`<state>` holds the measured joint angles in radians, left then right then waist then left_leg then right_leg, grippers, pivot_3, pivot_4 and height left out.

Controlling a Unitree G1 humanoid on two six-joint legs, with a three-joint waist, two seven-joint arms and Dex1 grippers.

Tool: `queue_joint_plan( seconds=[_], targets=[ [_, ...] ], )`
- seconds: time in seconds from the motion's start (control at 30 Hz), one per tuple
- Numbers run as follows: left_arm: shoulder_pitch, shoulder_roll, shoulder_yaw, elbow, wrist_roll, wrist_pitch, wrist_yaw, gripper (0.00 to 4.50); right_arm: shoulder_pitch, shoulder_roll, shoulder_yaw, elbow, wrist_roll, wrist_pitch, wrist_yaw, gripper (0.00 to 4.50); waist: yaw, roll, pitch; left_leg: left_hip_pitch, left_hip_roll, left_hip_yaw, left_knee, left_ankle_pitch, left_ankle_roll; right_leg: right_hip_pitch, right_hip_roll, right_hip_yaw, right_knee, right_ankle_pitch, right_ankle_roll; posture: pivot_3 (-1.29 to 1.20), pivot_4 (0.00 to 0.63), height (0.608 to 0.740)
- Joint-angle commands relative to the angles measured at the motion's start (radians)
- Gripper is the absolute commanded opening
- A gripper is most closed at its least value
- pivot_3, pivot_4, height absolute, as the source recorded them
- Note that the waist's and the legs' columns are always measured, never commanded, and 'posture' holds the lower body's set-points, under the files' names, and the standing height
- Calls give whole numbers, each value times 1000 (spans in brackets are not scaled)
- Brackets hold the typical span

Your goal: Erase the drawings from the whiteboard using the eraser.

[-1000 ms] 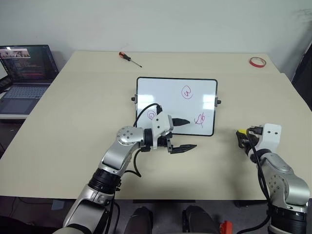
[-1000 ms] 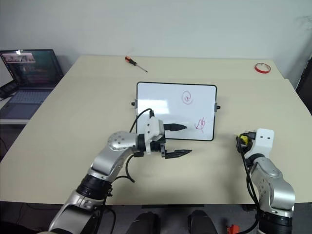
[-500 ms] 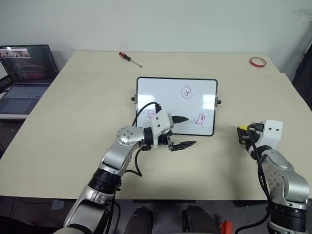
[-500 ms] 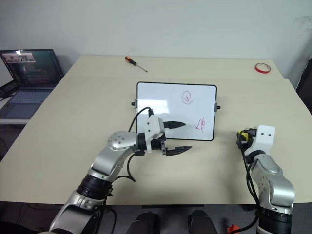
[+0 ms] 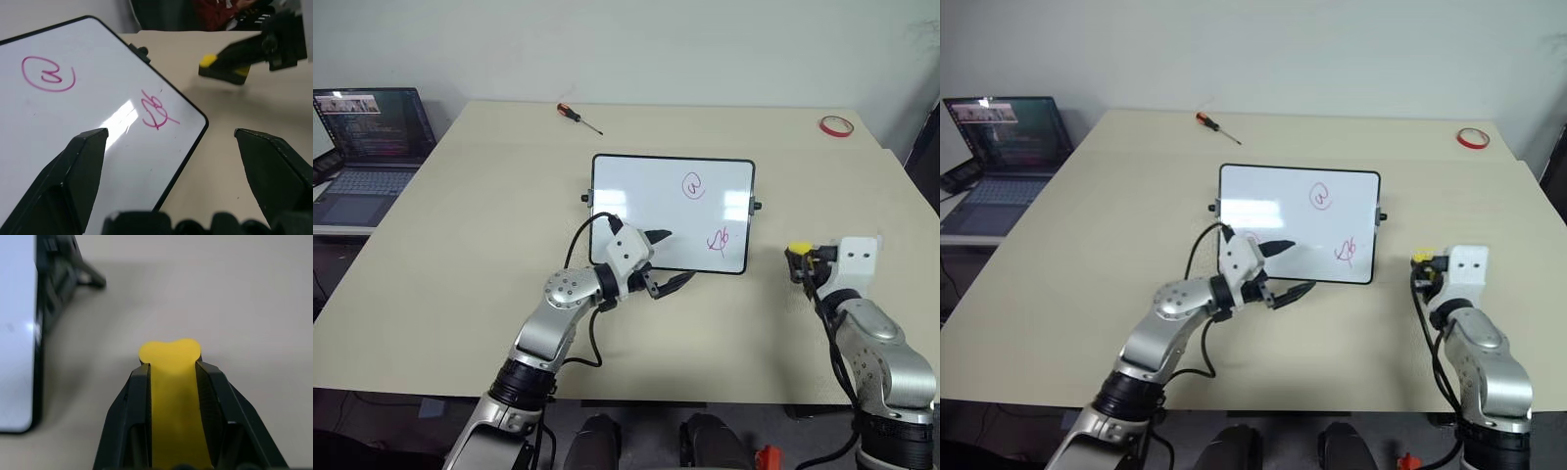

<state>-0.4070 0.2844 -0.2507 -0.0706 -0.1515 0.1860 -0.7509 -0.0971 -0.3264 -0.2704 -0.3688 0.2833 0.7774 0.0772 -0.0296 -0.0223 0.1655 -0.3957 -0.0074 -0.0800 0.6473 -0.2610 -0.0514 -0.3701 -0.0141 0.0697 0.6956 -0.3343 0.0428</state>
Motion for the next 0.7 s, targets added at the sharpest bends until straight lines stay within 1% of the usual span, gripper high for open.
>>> queue_joint_plan(
  seconds=[0.03, 0.17, 0.33, 0.4, 0.43, 0.63, 0.7],
  targets=[
    [-36, 1, 17, -46, -24, 2, -11, 4500, -3, -3, -27, -9, -9, 32, -22, 958, -1, 0, 0, 0, 0, 0, 0, 0, 0, 0, 0, 0, 0, 0, 0, 0, 150, 740],
    [-48, 22, 19, -67, -86, 33, -85, 4500, -27, 3, -63, 1, 9, 54, -40, 958, -4, 0, 0, 1, 0, 0, 0, 0, 0, 0, 0, 0, 0, 0, 0, 0, 150, 740],
    [-59, 31, 9, -67, -104, 41, -115, 4500, -28, 2, -72, 0, 15, 82, -43, 958, -3, 0, 0, 0, 0, 0, 0, 0, 0, 0, 0, 0, 0, 0, 0, 0, 150, 740],
    [-65, 29, 10, -61, -101, 40, -118, 4500, -26, 0, -73, -1, 12, 90, -45, 1667, -3, 0, 0, 0, 0, 0, 0, 0, 0, 0, 1, 0, 0, 0, 0, 0, 150, 740],
    [-68, 28, 10, -59, -101, 40, -120, 4500, -26, 2, -75, -2, 15, 98, -45, 1869, -3, 0, 0, 0, 0, 0, 0, 0, 0, 0, 1, 0, 0, 0, 0, 0, 150, 740],
    [-75, 31, 9, -51, -101, 38, -132, 4500, -29, 19, -90, -10, 18, 131, -62, 3965, -4, 0, 0, 0, 0, 0, 0, 0, 0, 0, 1, 0, 0, 0, 0, 0, 150, 740],
    [-72, 31, 7, -51, -99, 38, -136, 4500, -29, 21, -91, -12, 18, 133, -62, 3965, -4, 0, 0, 0, 0, 0, 0, 0, 0, 0, 1, 0, 0, 0, 0, 0, 150, 740]
  ],
)
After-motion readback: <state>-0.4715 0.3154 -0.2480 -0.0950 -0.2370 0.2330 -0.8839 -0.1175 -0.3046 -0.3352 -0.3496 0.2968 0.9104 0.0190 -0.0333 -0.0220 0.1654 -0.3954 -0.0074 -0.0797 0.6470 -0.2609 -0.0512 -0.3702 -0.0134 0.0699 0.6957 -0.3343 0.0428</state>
